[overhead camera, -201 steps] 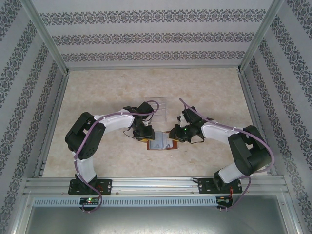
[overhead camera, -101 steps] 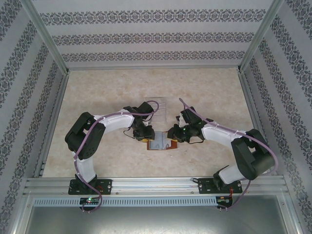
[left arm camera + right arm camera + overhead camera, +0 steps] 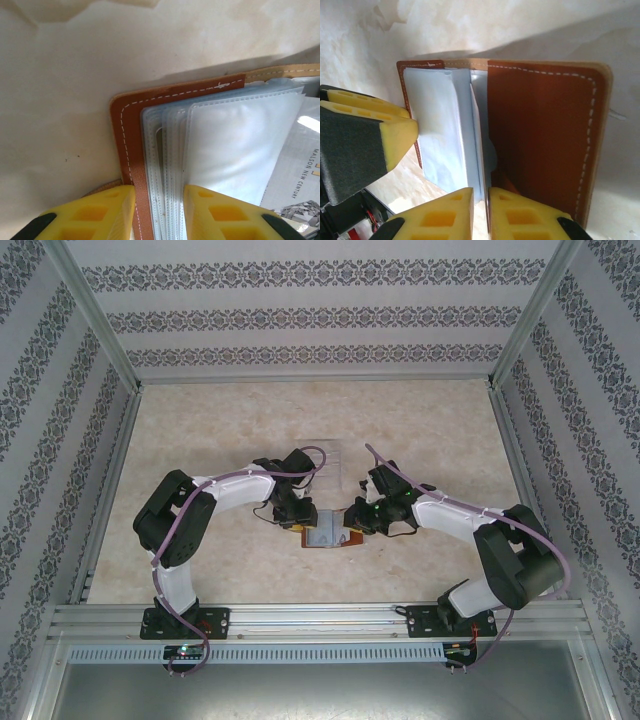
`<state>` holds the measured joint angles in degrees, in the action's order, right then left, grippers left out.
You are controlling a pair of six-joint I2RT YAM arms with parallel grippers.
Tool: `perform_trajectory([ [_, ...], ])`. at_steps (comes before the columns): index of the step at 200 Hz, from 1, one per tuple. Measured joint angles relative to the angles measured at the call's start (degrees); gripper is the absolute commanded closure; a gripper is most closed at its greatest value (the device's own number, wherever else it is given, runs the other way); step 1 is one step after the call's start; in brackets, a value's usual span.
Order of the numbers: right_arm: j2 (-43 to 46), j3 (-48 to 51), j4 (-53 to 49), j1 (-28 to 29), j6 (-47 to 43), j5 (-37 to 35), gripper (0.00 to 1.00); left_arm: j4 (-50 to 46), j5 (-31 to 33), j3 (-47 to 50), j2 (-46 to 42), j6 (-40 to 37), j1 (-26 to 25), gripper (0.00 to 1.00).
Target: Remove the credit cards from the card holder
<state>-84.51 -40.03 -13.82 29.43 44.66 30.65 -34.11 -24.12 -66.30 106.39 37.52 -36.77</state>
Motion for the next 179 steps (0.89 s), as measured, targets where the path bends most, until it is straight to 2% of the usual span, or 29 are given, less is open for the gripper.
perform_trajectory([
  [110, 0.7, -2.0, -3.7, 0.0, -1.6, -1.9, 0.92, -0.2, 0.0, -0.1, -0.4, -0.3, 0.0, 0.67],
  [179, 2.2, -5.8, -9.7, 0.0, -10.5, -4.6, 0.96, -0.2, 0.3, 0.1, -2.4, -0.4, 0.4, 0.67],
])
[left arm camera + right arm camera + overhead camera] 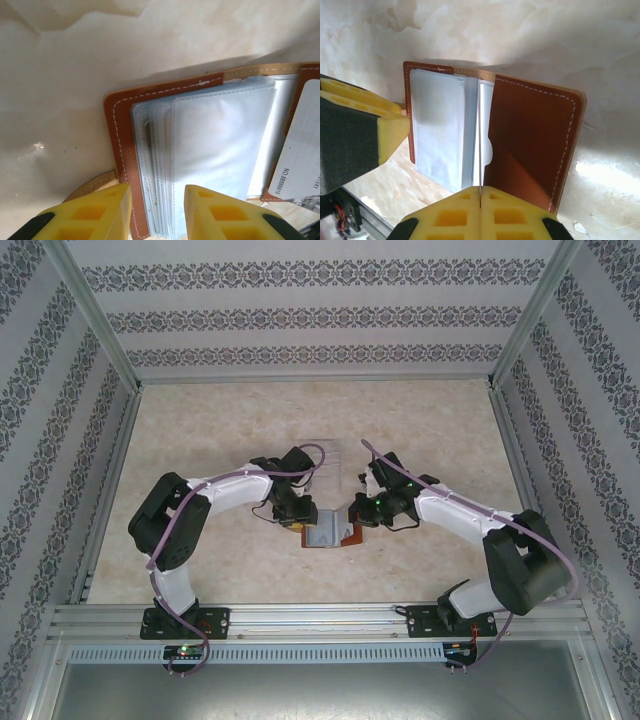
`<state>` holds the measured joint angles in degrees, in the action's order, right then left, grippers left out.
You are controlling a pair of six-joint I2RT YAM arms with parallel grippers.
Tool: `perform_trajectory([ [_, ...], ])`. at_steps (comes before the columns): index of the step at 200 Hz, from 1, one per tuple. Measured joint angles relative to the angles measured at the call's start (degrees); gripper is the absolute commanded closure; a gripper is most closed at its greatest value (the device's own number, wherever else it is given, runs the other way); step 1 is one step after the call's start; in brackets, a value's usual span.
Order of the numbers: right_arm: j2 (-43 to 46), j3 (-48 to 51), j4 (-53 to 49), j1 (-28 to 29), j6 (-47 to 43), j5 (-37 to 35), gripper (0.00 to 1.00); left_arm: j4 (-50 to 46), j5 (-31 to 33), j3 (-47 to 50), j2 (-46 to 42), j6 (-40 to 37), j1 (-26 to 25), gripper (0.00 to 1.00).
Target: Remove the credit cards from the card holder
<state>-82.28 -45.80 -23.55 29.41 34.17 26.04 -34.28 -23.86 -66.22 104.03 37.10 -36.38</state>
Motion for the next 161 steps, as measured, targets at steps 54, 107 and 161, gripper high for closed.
perform_trajectory([
  [54, 1.7, -4.1, -5.7, 0.0, -6.8, -1.7, 0.99, 0.5, 0.0, 2.4, -3.5, 0.0, 1.5, 0.67],
  [107, 2.0, -8.2, -12.0, 2.2, -18.2, -3.2, 1.00, 2.4, -0.1, 6.4, -7.5, 0.0, 4.5, 0.66],
  [161, -0.4, -15.1, -20.1, 3.1, -36.0, -4.9, 1.00, 3.9, -1.8, 10.4, -12.0, 0.0, 9.2, 0.66],
])
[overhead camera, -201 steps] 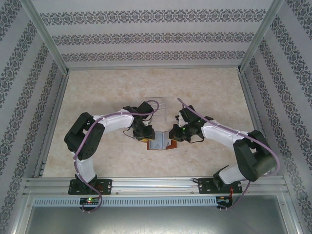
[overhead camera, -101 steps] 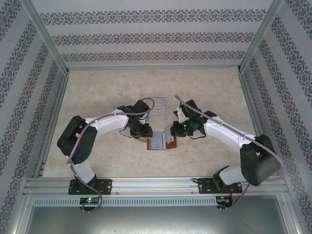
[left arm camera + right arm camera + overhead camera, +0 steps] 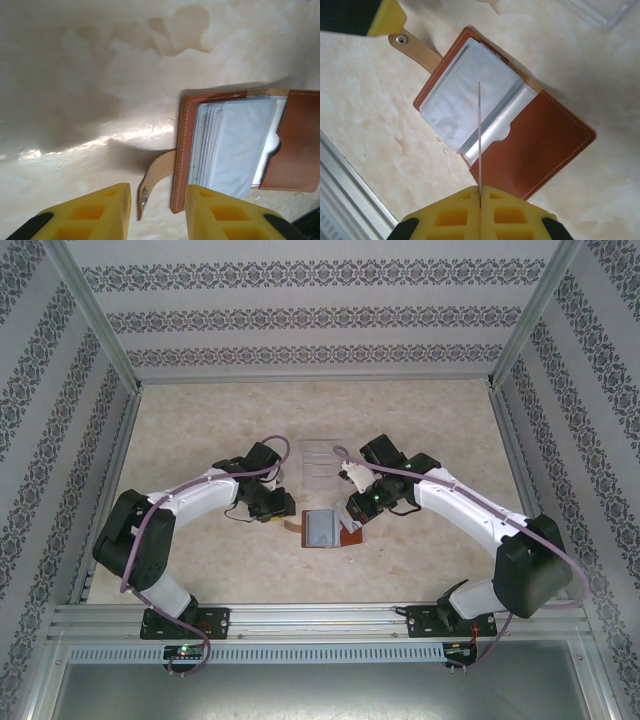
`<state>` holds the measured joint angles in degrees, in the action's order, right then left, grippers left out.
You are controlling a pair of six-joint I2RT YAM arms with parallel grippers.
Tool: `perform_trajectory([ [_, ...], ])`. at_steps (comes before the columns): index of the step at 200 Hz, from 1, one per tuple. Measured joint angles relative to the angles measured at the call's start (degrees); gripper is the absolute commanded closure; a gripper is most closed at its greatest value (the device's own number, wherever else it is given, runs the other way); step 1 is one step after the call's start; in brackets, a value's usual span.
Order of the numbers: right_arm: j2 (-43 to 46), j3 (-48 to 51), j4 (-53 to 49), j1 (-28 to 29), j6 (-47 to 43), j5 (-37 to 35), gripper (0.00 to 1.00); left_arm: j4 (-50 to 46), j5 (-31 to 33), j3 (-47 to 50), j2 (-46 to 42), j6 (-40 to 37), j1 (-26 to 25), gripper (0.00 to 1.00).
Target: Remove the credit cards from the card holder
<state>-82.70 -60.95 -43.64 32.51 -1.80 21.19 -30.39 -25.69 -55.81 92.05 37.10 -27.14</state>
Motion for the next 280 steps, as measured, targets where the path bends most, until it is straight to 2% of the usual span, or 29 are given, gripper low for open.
perform_trajectory([
  [74, -9.0, -11.7, -9.6, 1.6, -25.7, -5.7, 1.00, 0.2, -2.4, 4.9, -6.2, -0.7, 5.8, 0.66],
  [125, -16.5, -23.0, -15.0, 2.5, -38.4, -8.2, 1.00, 1.0, -3.5, 8.1, -9.7, -0.7, 8.0, 0.65],
  [176, -25.0, -36.3, -20.3, 2.5, -45.0, -8.5, 1.00, 1.1, -3.8, 10.3, -12.2, -0.6, 8.6, 0.64],
  [280, -43.1, -62.1, -31.2, 0.2, -51.0, -8.5, 1.00, 0.9, -3.6, 11.9, -15.6, 0.7, 8.9, 0.64],
])
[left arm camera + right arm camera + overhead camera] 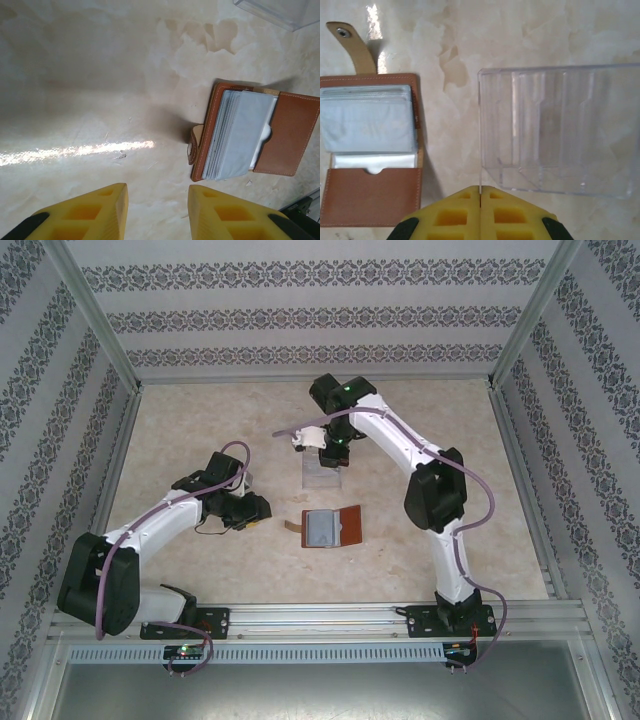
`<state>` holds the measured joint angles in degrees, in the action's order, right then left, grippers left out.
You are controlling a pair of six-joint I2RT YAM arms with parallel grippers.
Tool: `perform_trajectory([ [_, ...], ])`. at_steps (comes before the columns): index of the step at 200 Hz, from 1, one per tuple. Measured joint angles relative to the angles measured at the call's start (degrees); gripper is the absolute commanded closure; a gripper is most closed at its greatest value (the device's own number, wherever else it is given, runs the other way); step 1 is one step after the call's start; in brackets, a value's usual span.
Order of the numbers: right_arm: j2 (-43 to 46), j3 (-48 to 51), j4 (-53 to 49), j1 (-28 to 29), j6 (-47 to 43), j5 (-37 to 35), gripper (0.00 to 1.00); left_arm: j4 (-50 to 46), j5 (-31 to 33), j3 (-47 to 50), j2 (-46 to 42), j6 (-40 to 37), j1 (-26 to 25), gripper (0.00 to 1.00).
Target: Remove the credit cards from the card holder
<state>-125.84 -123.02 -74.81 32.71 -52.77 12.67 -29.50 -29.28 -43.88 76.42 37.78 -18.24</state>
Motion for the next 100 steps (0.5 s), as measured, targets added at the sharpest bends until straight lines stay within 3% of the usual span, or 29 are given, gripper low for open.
perform_trajectory([
  [53, -6.9, -11.5, -5.1, -0.7, -1.7, 0.2, 1.00, -0.7, 0.4, 0.0, 0.0, 0.0, 0.1, 0.63],
  [100, -10.1, -14.3, -7.3, -0.7, -2.8, 0.2, 1.00, -1.4, 0.9, -0.1, 0.0, 0.0, 0.4, 0.63],
])
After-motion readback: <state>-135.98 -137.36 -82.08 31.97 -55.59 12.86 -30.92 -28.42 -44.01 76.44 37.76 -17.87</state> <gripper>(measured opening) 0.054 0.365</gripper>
